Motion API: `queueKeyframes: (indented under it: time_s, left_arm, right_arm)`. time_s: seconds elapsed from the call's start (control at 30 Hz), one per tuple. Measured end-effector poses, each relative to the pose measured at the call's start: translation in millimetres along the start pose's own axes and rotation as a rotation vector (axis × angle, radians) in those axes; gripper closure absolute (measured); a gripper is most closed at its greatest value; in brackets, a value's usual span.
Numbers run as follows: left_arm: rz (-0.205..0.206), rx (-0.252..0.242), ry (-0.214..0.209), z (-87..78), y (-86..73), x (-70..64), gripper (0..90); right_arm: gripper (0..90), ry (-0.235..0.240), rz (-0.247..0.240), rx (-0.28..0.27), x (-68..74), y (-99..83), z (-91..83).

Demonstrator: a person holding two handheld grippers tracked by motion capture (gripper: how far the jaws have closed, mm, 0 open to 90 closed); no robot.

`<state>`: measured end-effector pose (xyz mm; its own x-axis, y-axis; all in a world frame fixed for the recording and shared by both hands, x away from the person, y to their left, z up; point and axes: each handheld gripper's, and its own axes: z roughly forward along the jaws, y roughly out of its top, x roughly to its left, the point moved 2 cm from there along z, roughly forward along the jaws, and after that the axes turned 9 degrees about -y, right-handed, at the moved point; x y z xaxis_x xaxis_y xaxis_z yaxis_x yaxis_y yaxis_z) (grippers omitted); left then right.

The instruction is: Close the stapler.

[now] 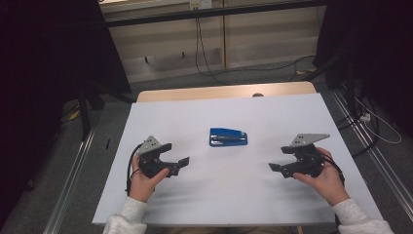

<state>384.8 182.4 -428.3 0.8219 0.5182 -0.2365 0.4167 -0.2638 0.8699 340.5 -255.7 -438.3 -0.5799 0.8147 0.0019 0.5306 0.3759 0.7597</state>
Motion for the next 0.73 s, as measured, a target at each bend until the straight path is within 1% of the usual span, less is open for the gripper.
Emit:
queueKeyframes:
  time_s: [0.07, 0.13, 0.17, 0.23, 0.27, 0.37, 0.4, 0.53, 0.63, 0.7, 0.73]
  left_arm:
    - [0.005, 0.007, 0.007, -3.7, -2.5, 0.7, 6.8]
    - [-0.004, -0.001, 0.004, -7.8, -4.8, 1.3, 6.8]
    - [0.001, 0.002, 0.009, -10.3, -5.8, 2.0, 6.8]
    - [-0.003, -0.001, 0.018, -15.2, -8.3, 2.6, 6.8]
    - [0.002, 0.002, 0.018, -17.0, -9.2, 3.3, 6.8]
    - [-0.004, -0.003, 0.025, -23.6, -13.2, 4.2, 6.8]
    - [-0.004, 0.005, 0.032, -27.4, -14.7, 4.9, 6.8]
    - [-0.007, -0.012, 0.04, -37.9, -19.7, 4.8, 6.7]
    - [-0.004, 0.0, 0.053, -45.7, -25.0, 5.6, 6.7]
    - [-0.006, 0.001, 0.053, -48.3, -28.4, 6.9, 6.8]
    - [-0.007, 0.012, 0.055, -49.7, -30.1, 7.6, 6.8]
  right_arm:
    - [18.6, 0.001, 0.006, 0.002, -1.5, -2.8, -2.0]
    - [18.4, 0.0, 0.009, 0.003, -2.2, -4.9, -3.7]
    - [18.3, 0.001, 0.01, 0.002, -2.5, -5.7, -4.4]
    - [18.1, 0.001, 0.015, -0.002, -2.7, -7.4, -6.6]
    - [18.1, -0.001, 0.012, -0.001, -2.7, -8.1, -7.7]
    - [17.7, 0.001, 0.011, 0.003, -2.7, -10.8, -9.8]
    - [17.7, 0.003, 0.01, 0.002, -2.5, -11.7, -10.6]
    - [17.2, 0.005, 0.006, -0.003, -1.5, -14.0, -14.2]
    - [16.9, 0.01, 0.006, 0.002, 0.2, -15.4, -15.0]
    - [16.6, 0.01, 0.003, 0.003, 0.9, -15.6, -14.5]
    - [16.6, 0.011, 0.003, 0.002, 1.2, -15.2, -14.2]
